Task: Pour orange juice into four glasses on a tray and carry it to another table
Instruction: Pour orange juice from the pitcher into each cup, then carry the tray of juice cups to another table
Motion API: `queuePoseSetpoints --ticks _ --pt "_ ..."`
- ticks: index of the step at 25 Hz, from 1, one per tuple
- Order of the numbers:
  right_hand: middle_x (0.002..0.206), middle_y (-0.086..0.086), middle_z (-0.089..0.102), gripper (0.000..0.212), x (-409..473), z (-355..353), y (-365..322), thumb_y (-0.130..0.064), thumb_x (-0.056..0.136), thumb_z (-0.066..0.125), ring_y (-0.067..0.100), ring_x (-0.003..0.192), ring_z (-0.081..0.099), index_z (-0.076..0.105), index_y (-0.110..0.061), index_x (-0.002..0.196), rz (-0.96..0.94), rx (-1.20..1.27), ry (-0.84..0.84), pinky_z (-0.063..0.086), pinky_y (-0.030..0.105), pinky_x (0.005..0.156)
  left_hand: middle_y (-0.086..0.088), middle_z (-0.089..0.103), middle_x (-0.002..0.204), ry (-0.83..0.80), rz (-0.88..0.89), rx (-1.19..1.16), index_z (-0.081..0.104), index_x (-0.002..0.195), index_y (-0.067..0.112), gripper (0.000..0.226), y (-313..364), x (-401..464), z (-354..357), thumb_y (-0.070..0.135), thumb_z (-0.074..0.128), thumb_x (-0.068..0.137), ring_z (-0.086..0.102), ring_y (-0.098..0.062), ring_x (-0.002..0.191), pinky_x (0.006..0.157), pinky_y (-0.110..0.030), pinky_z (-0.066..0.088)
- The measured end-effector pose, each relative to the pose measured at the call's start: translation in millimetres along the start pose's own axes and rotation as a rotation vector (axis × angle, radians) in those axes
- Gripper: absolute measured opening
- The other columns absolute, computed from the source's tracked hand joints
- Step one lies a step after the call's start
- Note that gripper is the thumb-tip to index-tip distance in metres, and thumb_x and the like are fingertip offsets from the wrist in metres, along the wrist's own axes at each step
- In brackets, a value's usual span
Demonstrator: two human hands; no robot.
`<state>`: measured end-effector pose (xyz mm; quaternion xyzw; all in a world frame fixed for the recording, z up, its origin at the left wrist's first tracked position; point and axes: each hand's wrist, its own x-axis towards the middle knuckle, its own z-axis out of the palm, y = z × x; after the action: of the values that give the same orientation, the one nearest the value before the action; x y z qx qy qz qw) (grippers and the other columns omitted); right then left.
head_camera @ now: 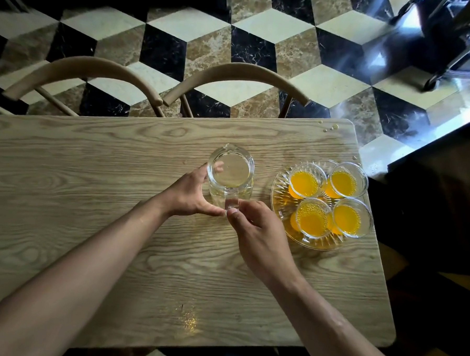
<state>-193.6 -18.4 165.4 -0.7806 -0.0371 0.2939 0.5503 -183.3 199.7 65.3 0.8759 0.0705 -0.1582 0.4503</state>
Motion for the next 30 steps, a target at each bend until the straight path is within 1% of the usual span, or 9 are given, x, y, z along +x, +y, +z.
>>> queuePoseSetpoints --ticks 3,6,9,12,15,16,20,25,30 --pt "0.133 0.001 0.067 0.043 3 -10 3 -0.031 0.095 0.065 0.01 0.117 0.065 0.064 -0.016 0.136 0.023 -0.039 -0.035 0.052 0.039 0.105 0.01 0.045 0.156 0.024 -0.044 -0.04 0.031 0.161 0.023 0.125 4 -11 5 0.034 0.103 0.058 0.043 -0.006 0.145 0.125 -0.028 0.033" --pt "0.139 0.0 0.063 0.045 3 -31 5 -0.026 0.097 0.064 0.013 0.123 0.061 0.059 -0.018 0.141 -0.013 -0.115 -0.047 0.051 0.04 0.107 0.003 0.037 0.166 0.13 -0.079 -0.018 0.027 0.162 0.027 0.136 6 -26 5 0.055 0.099 0.051 0.036 -0.014 0.154 0.129 -0.045 0.031" --pt "0.143 0.001 0.061 0.046 4 -60 7 -0.025 0.097 0.064 0.016 0.13 0.057 0.058 -0.017 0.142 -0.097 -0.251 -0.024 0.047 0.041 0.111 -0.001 0.026 0.173 0.225 -0.127 -0.061 0.019 0.165 0.032 0.137 19 -49 0 0.061 0.091 0.052 0.026 -0.015 0.159 0.128 -0.041 0.026" --pt "0.143 0.002 0.062 0.046 7 -94 9 -0.028 0.098 0.063 0.019 0.13 0.058 0.058 -0.016 0.142 -0.151 -0.307 0.035 0.046 0.042 0.11 0.0 0.029 0.171 0.33 -0.114 -0.143 0.025 0.161 0.039 0.118 47 -75 -3 0.056 0.083 0.059 0.029 -0.011 0.157 0.127 -0.038 0.026" --pt "0.143 0.003 0.062 0.045 2 -129 12 -0.031 0.099 0.061 0.018 0.131 0.058 0.058 -0.014 0.141 -0.205 -0.315 0.048 0.046 0.042 0.111 0.004 0.036 0.162 0.475 -0.103 -0.135 0.034 0.144 0.054 0.09 82 -100 5 0.052 0.075 0.064 0.034 -0.011 0.151 0.127 -0.039 0.029" --pt "0.143 0.003 0.062 0.045 -1 -141 15 -0.032 0.1 0.06 0.018 0.131 0.057 0.057 -0.014 0.141 -0.215 -0.315 0.052 0.046 0.043 0.11 0.006 0.037 0.16 0.512 -0.091 -0.11 0.036 0.141 0.054 0.084 95 -107 11 0.052 0.073 0.065 0.036 -0.012 0.15 0.126 -0.04 0.03" --pt "0.14 0.002 0.064 0.045 -15 -186 26 -0.035 0.099 0.059 0.018 0.128 0.059 0.059 -0.016 0.14 -0.26 -0.321 0.07 0.048 0.043 0.107 -0.002 0.039 0.16 0.672 -0.05 -0.03 0.044 0.144 0.038 0.078 140 -125 48 0.05 0.07 0.072 0.039 -0.017 0.151 0.124 -0.04 0.033" --pt "0.139 0.006 0.063 0.044 -31 -241 45 -0.032 0.099 0.06 0.021 0.126 0.06 0.059 -0.013 0.139 -0.286 -0.337 0.072 0.049 0.045 0.106 -0.003 0.054 0.139 0.823 -0.045 -0.042 0.056 0.141 0.012 0.074 180 -129 119 0.052 0.068 0.08 0.056 -0.021 0.133 0.113 -0.039 0.045" --pt "0.133 0.01 0.064 0.042 -30 -286 71 -0.028 0.096 0.064 0.021 0.116 0.065 0.061 -0.011 0.135 -0.193 -0.33 0.145 0.054 0.045 0.1 -0.004 0.067 0.121 0.801 -0.171 -0.18 0.062 0.132 0.014 0.06 178 -111 183 0.045 0.071 0.081 0.067 -0.024 0.114 0.098 -0.038 0.054"
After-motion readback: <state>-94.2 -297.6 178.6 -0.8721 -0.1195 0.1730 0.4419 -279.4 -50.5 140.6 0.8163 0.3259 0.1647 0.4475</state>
